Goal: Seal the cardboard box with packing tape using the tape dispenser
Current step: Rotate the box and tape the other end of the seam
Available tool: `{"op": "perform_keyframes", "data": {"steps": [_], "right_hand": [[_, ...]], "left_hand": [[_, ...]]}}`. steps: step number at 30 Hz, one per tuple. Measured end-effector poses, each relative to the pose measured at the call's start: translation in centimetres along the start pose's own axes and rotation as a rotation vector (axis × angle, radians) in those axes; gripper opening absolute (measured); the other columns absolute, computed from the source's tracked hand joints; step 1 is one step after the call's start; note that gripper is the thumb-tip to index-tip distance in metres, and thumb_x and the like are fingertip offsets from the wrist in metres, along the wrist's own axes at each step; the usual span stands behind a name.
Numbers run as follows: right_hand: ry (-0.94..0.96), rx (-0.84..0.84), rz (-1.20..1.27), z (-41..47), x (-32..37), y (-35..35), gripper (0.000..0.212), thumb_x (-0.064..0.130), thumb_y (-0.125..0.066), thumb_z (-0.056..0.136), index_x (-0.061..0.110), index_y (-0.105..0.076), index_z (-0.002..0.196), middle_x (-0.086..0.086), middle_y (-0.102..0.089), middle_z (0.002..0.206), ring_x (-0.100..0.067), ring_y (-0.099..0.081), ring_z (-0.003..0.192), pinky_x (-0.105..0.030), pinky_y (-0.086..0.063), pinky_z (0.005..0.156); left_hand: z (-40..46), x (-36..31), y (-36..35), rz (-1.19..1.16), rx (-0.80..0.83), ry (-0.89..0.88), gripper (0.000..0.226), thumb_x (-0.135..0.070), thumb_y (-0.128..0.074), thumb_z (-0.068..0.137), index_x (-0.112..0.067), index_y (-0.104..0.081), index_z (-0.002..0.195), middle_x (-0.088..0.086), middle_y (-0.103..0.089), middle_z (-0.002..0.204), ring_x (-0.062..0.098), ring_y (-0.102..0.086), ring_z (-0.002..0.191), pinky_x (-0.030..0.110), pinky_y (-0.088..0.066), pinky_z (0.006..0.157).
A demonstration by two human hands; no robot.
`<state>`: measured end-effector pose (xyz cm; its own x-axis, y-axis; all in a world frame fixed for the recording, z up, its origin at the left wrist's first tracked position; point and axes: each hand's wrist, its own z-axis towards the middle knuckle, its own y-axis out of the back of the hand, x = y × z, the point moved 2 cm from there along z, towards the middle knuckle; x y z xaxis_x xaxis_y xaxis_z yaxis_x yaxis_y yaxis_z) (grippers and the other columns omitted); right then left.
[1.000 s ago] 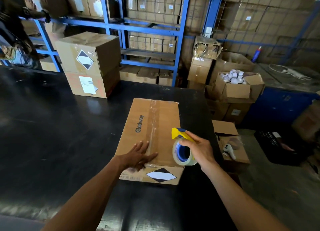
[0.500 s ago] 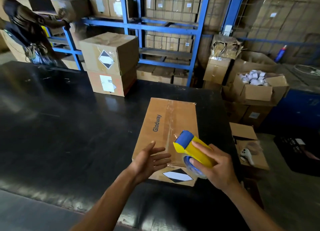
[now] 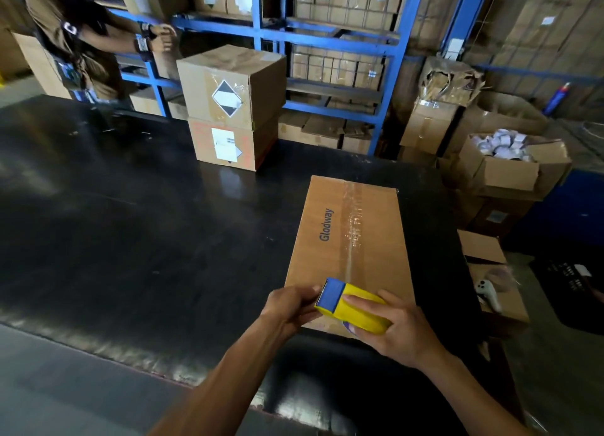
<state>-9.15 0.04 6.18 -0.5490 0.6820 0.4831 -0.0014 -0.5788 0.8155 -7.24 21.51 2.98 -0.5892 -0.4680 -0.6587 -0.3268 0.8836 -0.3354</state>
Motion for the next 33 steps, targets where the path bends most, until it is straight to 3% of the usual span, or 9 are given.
{"op": "perform_keyframes", "data": {"steps": [6, 8, 10, 12, 14, 17, 23, 26, 33], "right_hand": [[-0.033, 0.067, -0.079, 1.3, 1.4, -0.9, 0.062, 0.056, -0.072, 0.072, 0.066, -0.047, 0.129, 0.005, -0.054, 0.086, -0.015, -0.058, 0.071, -0.025, -0.049, 0.059], [-0.062, 0.050, -0.114, 1.2, 1.3, 0.0, 0.061, 0.060, -0.069, 0.071, 0.065, -0.048, 0.128, 0.005, -0.055, 0.083, -0.017, -0.060, 0.069, -0.025, -0.049, 0.059], [-0.054, 0.074, -0.172, 1.1, 1.2, 0.8, 0.059, 0.061, -0.067, 0.071, 0.062, -0.050, 0.127, 0.004, -0.055, 0.080, -0.019, -0.059, 0.064, -0.026, -0.050, 0.056], [-0.055, 0.120, -0.234, 1.5, 1.3, 1.1, 0.056, 0.062, -0.065, 0.070, 0.057, -0.056, 0.125, 0.005, -0.052, 0.076, -0.019, -0.056, 0.060, -0.027, -0.049, 0.051], [-0.067, 0.169, -0.275, 1.8, 1.2, 1.0, 0.054, 0.061, -0.064, 0.068, 0.053, -0.062, 0.121, 0.007, -0.046, 0.075, -0.018, -0.053, 0.056, -0.025, -0.045, 0.049], [-0.058, 0.241, -0.335, 2.1, 0.7, 1.2, 0.054, 0.060, -0.062, 0.068, 0.054, -0.062, 0.121, 0.006, -0.046, 0.074, -0.019, -0.052, 0.053, -0.024, -0.042, 0.046], [-0.064, 0.323, -0.387, 2.0, 0.6, 0.3, 0.055, 0.061, -0.059, 0.068, 0.053, -0.059, 0.123, 0.004, -0.049, 0.076, -0.020, -0.055, 0.054, -0.025, -0.045, 0.045], [-0.109, 0.366, -0.406, 2.1, 0.2, 0.0, 0.061, 0.055, -0.074, 0.062, 0.054, -0.061, 0.121, 0.005, -0.048, 0.076, -0.020, -0.056, 0.054, -0.024, -0.046, 0.047], [-0.119, 0.418, -0.458, 2.9, 0.1, 0.0, 0.068, 0.052, -0.084, 0.054, 0.052, -0.064, 0.119, 0.007, -0.041, 0.073, -0.018, -0.052, 0.049, -0.018, -0.031, 0.048]], "left_hand": [[1.5, -0.7, 2.6, 0.047, -0.204, -0.204, 0.009, 0.007, -0.066, 0.082, 0.005, -0.075, 0.078, 0.021, -0.072, 0.073, 0.028, -0.068, 0.062, 0.041, -0.061, 0.066], [2.4, -1.6, 4.7, 0.090, -0.286, -0.326, 0.012, 0.004, -0.063, 0.084, 0.002, -0.075, 0.084, 0.016, -0.074, 0.073, 0.025, -0.069, 0.061, 0.038, -0.063, 0.067], [2.6, -2.3, 6.0, 0.240, -0.334, -0.446, 0.014, -0.006, -0.067, 0.085, -0.013, -0.078, 0.082, 0.005, -0.077, 0.075, 0.020, -0.074, 0.070, 0.037, -0.063, 0.073], [2.3, -2.1, 6.0, 0.347, -0.369, -0.517, 0.013, -0.011, -0.069, 0.086, -0.019, -0.078, 0.081, -0.006, -0.076, 0.074, 0.013, -0.072, 0.071, 0.021, -0.059, 0.070], [2.4, -0.9, 5.5, 0.388, -0.424, -0.543, 0.012, -0.015, -0.069, 0.087, -0.021, -0.078, 0.086, -0.008, -0.075, 0.079, 0.011, -0.069, 0.073, 0.010, -0.049, 0.064], [3.2, 0.9, 5.9, 0.368, -0.473, -0.478, 0.005, -0.028, -0.074, 0.085, -0.028, -0.079, 0.087, -0.007, -0.077, 0.092, 0.013, -0.070, 0.086, 0.025, -0.053, 0.079], [3.8, 1.8, 6.0, 0.351, -0.473, -0.521, 0.008, -0.019, -0.074, 0.084, -0.025, -0.080, 0.085, -0.004, -0.077, 0.083, 0.015, -0.071, 0.082, 0.030, -0.055, 0.080], [4.4, 1.7, 5.7, 0.345, -0.457, -0.545, 0.009, -0.017, -0.075, 0.084, -0.024, -0.080, 0.085, -0.006, -0.077, 0.081, 0.013, -0.071, 0.081, 0.030, -0.056, 0.080], [5.8, 1.9, 5.6, 0.329, -0.453, -0.541, 0.013, -0.016, -0.076, 0.084, -0.028, -0.078, 0.080, -0.006, -0.076, 0.076, 0.016, -0.072, 0.079, 0.033, -0.057, 0.078]]}}
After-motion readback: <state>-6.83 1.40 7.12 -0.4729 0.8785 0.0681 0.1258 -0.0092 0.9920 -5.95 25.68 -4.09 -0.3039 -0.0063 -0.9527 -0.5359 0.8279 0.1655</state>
